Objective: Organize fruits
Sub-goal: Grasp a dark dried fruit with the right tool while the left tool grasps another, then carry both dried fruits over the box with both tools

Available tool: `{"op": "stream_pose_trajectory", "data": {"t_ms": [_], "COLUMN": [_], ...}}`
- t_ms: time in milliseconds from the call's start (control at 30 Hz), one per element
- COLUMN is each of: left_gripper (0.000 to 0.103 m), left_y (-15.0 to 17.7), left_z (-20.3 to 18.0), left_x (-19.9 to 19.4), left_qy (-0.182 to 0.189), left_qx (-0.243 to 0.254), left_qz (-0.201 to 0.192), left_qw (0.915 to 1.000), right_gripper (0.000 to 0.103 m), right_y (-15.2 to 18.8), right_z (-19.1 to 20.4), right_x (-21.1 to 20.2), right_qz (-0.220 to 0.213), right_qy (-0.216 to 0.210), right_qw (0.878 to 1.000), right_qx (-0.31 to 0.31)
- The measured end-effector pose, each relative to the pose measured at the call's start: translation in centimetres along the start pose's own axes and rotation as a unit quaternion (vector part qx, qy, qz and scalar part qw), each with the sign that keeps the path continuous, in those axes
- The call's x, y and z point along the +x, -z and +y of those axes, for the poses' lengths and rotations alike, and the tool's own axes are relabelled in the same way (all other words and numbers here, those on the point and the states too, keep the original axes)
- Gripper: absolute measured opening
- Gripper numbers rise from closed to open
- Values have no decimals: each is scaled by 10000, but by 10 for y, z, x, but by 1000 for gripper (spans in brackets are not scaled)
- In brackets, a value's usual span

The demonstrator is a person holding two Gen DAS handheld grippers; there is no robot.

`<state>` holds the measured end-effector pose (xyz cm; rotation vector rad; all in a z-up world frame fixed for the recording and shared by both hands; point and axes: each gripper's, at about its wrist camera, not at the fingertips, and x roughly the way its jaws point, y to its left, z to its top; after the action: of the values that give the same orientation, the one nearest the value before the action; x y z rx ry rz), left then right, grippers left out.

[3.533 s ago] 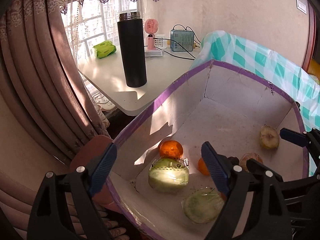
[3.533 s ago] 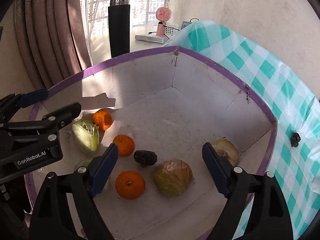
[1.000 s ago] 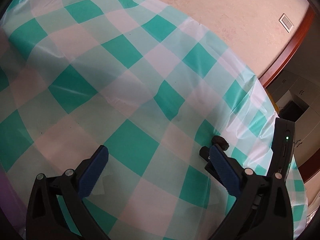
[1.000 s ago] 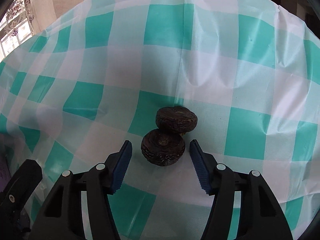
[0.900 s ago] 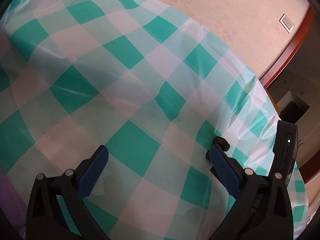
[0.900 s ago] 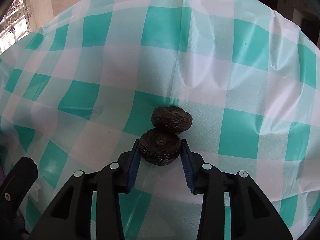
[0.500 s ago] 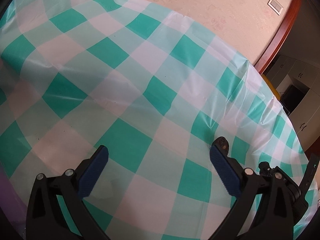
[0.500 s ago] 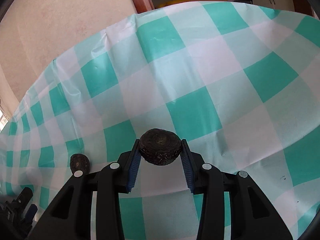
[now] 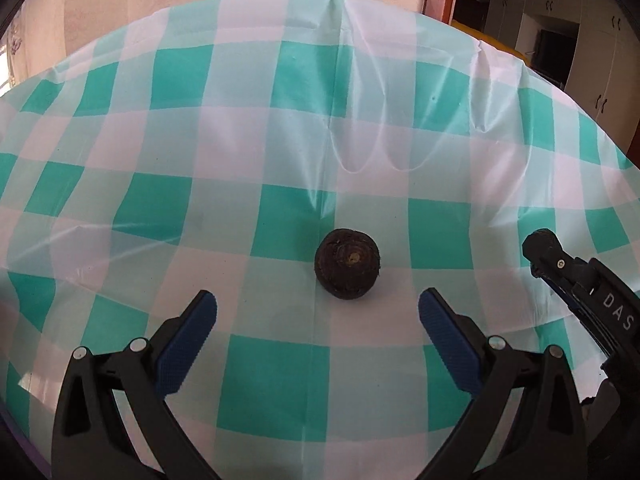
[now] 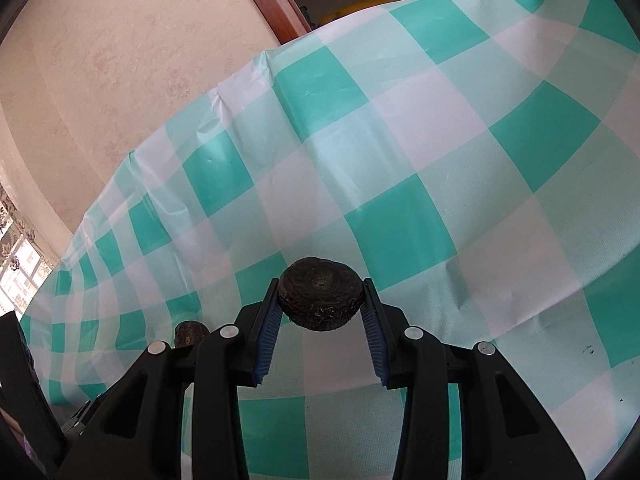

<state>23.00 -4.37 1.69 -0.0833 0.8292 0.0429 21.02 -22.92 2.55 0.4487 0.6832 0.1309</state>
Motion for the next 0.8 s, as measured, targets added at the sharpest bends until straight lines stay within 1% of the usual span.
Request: {"op": "stream_pose_trajectory", "data": {"t_ms": [67, 100, 133, 167, 200, 233, 267, 300, 333, 433, 500, 667, 733, 800], "left_gripper": [97, 91, 84, 80, 74, 58, 49, 39, 39, 39, 39, 39, 39, 39], "left_y": [-7, -10, -12, -14, -15, -16, -16, -15, -12, -3, 8, 63, 87, 108], "left_z": [-11, -16, -19, -20, -20, -18, -15, -12, -8, 9, 19, 54, 62, 65], "left_x": [12, 18, 24, 30, 33, 32, 32, 29, 25, 0, -18, -74, -95, -111], "left_qy": [-131, -205, -265, -294, -241, -181, -27, -55, -90, -114, -30, 131, 71, 0], "left_qx": [288, 422, 530, 608, 625, 588, 545, 494, 410, 4, -247, -773, -904, -1074], "left_qz": [143, 232, 318, 416, 467, 433, 406, 343, 280, -119, -209, -452, -418, -468], "left_qw": [9994, 9986, 9977, 9968, 9967, 9972, 9977, 9982, 9987, 9999, 9995, 9959, 9950, 9931], "right_gripper": [39, 39, 39, 39, 39, 39, 39, 39, 39, 39, 39, 39, 39, 39], "right_y": [0, 0, 0, 0, 0, 0, 0, 0, 0, 0, 0, 0, 0, 0], "right_z": [-2, -1, -1, -1, 0, 0, 0, 0, 1, 2, 1, 2, 2, 2], "right_x": [-2, -1, -1, -1, -1, -1, 0, 0, 1, 0, 1, 1, 1, 1], "right_qz": [9, 22, 29, 32, 38, 46, 59, 74, 81, 89, 106, 91, 90, 97], "right_qy": [-24, -36, -49, -61, -71, -71, -66, -60, -61, -83, -91, -123, -126, -141], "right_qw": [10000, 10000, 10000, 10000, 9999, 9999, 9999, 9999, 9999, 9999, 9999, 9998, 9998, 9998], "right_qx": [-26, -40, -48, -54, -64, -70, -70, -69, -76, -88, -97, -114, -123, -135]}}
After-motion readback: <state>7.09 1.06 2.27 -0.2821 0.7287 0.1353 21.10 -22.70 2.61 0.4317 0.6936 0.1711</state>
